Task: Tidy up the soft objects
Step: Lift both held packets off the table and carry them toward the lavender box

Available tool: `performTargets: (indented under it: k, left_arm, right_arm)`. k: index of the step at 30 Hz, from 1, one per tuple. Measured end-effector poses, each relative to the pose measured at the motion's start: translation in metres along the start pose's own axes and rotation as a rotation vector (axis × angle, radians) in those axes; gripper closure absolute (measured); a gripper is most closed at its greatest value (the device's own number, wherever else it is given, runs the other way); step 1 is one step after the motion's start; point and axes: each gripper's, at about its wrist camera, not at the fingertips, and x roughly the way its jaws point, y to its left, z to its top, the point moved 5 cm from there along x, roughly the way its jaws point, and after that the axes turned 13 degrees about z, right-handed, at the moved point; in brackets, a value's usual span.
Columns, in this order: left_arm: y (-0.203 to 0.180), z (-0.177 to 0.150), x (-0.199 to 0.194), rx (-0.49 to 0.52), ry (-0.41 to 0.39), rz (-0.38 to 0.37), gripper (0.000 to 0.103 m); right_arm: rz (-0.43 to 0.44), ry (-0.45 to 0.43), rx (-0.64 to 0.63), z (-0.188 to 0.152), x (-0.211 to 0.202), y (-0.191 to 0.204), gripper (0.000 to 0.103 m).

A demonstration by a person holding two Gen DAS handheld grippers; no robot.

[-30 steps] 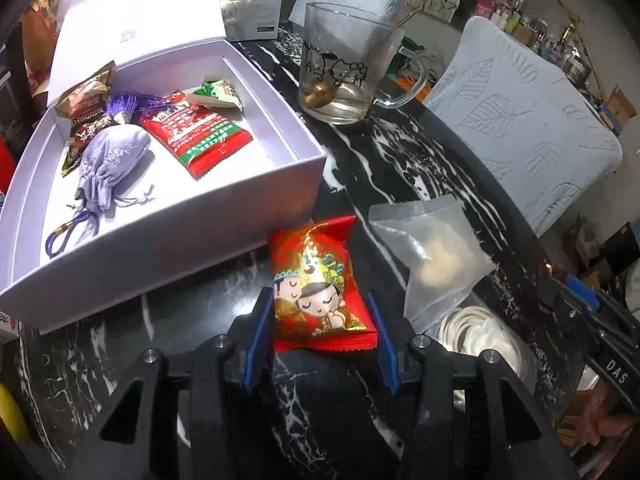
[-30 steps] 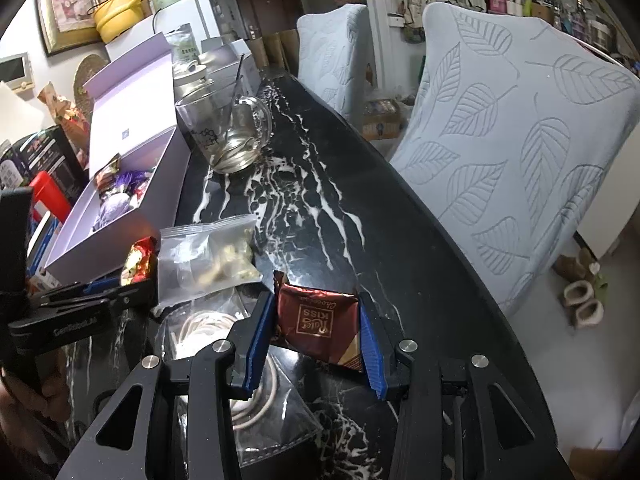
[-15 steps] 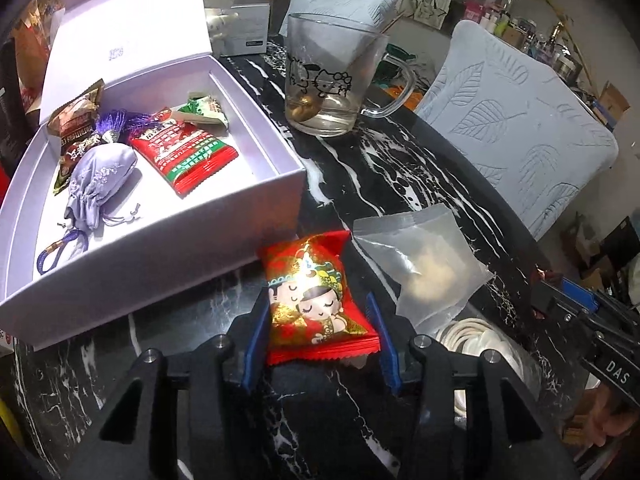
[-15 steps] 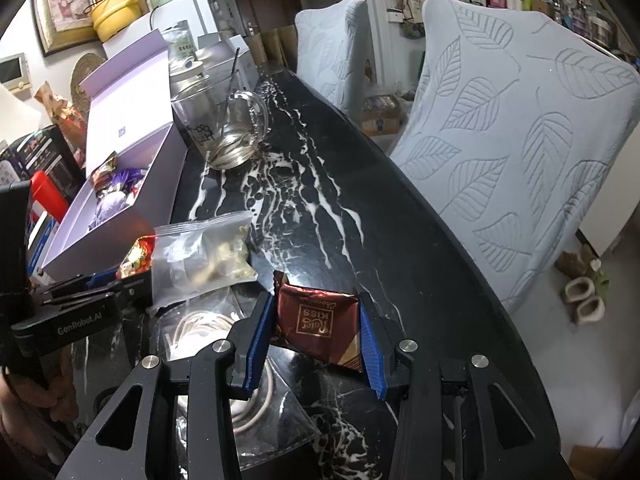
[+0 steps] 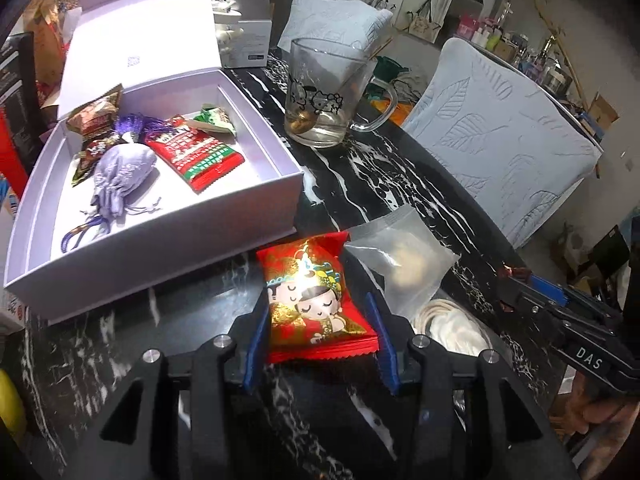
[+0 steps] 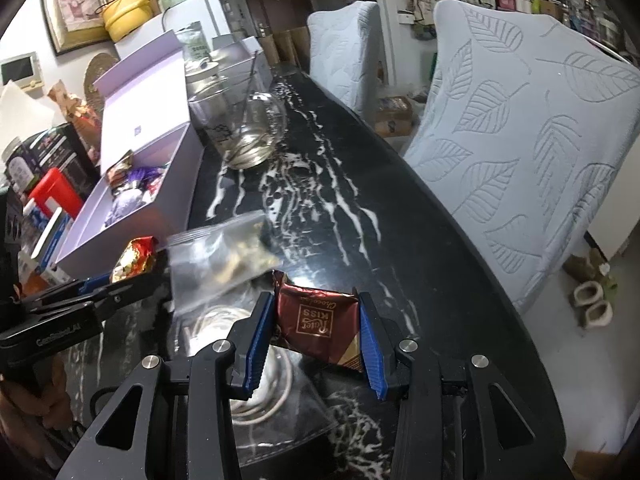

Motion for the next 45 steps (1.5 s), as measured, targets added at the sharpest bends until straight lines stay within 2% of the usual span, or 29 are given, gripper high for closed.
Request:
performTargets:
  k: [14,31,40,45]
  left_arm:
    - [0.023,-0.024,-0.046,-0.076,-0.050,0.033,0.058]
    - [0.069,-0.062,-0.131,-0.207,-0.183,0.141,0.058]
    - [0.091,-0.062,-0.169,-0.256,-0.273,0.183,0.058]
    - [0.104,-0.052,-0.177,-0.270,-0.312,0.188,0.058]
  right_arm:
    - [0.109,0.002,-0.062,-0.013,-0.010,0.039,0.062]
    - [0.333,0.028,-0.241,-0.035,-0.022,0.125,0.062]
    - [0.451,0.029,-0.344,-0.037,-0.030,0.171,0.062]
    - [0.499,0.024,-0.386,-0.025,-0.030,0.193,0.062]
